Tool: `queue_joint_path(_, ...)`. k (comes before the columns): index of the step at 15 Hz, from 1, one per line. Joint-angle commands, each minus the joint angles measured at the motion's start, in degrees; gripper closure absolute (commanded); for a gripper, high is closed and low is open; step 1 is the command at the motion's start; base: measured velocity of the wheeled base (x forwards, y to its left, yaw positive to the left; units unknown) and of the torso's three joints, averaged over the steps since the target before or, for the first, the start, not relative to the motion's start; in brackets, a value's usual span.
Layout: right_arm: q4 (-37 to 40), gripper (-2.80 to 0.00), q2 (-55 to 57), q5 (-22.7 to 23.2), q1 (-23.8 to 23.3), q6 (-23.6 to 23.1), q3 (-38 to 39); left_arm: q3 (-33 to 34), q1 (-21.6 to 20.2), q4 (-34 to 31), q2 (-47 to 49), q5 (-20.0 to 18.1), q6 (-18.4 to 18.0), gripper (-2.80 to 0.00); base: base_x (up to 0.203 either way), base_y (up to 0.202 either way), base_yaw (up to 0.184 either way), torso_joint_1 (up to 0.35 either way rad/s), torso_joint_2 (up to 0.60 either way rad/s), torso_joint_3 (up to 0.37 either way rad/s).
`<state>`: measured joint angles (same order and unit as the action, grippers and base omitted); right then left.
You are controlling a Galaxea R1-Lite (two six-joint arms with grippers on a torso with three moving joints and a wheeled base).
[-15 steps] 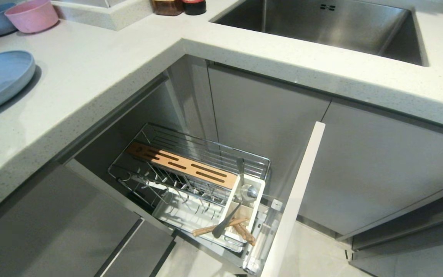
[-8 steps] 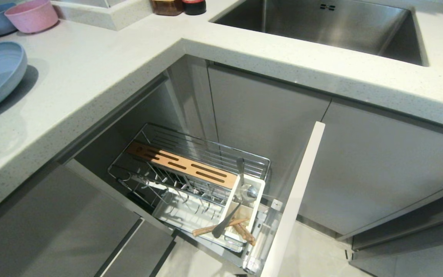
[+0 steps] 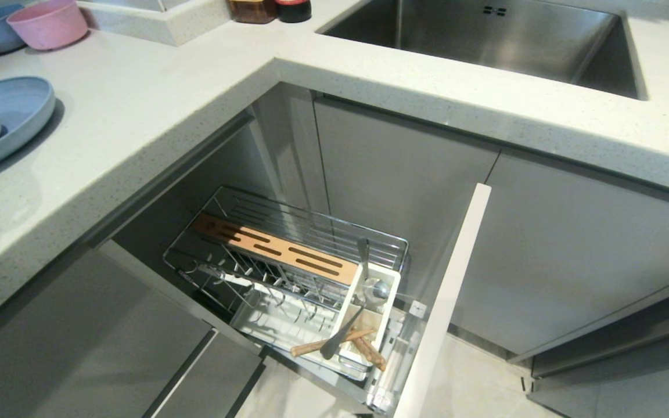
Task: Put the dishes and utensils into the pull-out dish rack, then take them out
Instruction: Take the bowl out of the cupboard, then take the chopsticks out of the cupboard
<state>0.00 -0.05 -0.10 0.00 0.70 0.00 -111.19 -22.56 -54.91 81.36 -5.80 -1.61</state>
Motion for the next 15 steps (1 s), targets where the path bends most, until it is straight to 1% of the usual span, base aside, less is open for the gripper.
queue_joint_path(1,0.00,0.00,0.05,0.01,0.00,0.00,0.06,0.01,-0.11,0.28,-0.44,0.00,0.04,-2.80,0.000,0.000,0.000,0.000,0.00,0.000)
queue_joint_path(2,0.00,0.00,0.05,0.01,0.00,0.00,0.09,0.01,-0.11,1.43,-1.31,0.00,0.55,-2.80,0.000,0.000,0.000,0.000,0.00,0.000)
queue_joint_path(5,0.00,0.00,0.05,0.01,0.00,0.00,0.05,0.15,0.27,8.06,-4.34,0.00,5.65,-2.80,0.000,0.000,0.000,0.000,0.00,0.000)
queue_joint_path(7,0.00,0.00,0.05,0.01,0.00,0.00,0.09,0.22,3.13,13.32,-7.12,0.00,15.29,-2.80,0.000,0.000,0.000,0.000,0.00,0.000)
queue_joint_path(10,0.00,0.00,0.05,0.01,0.00,0.00,0.09,3.24,7.32,24.79,-12.58,0.13,34.54,-2.80,0.000,0.000,0.000,0.000,0.00,0.000)
queue_joint_path(11,0.00,0.00,0.05,0.01,0.00,0.00,0.09,5.09,8.61,27.51,-14.26,0.18,39.44,-2.80,0.000,0.000,0.000,0.000,0.00,0.000)
queue_joint_path(12,0.00,0.00,0.05,0.01,0.00,0.00,0.01,5.84,10.32,29.15,-14.96,0.05,40.84,-2.80,0.000,0.000,0.000,0.000,0.00,0.000)
queue_joint_path(13,0.00,0.00,0.05,0.01,0.00,0.00,0.04,7.19,12.61,29.65,-15.67,0.03,40.58,0.00,0.000,0.000,0.000,0.000,0.00,0.000)
queue_joint_path(15,0.00,0.00,0.05,0.01,0.00,0.00,0.06,9.49,15.83,31.35,-16.66,-0.07,39.17,0.00,0.000,0.000,0.000,0.000,0.00,0.000)
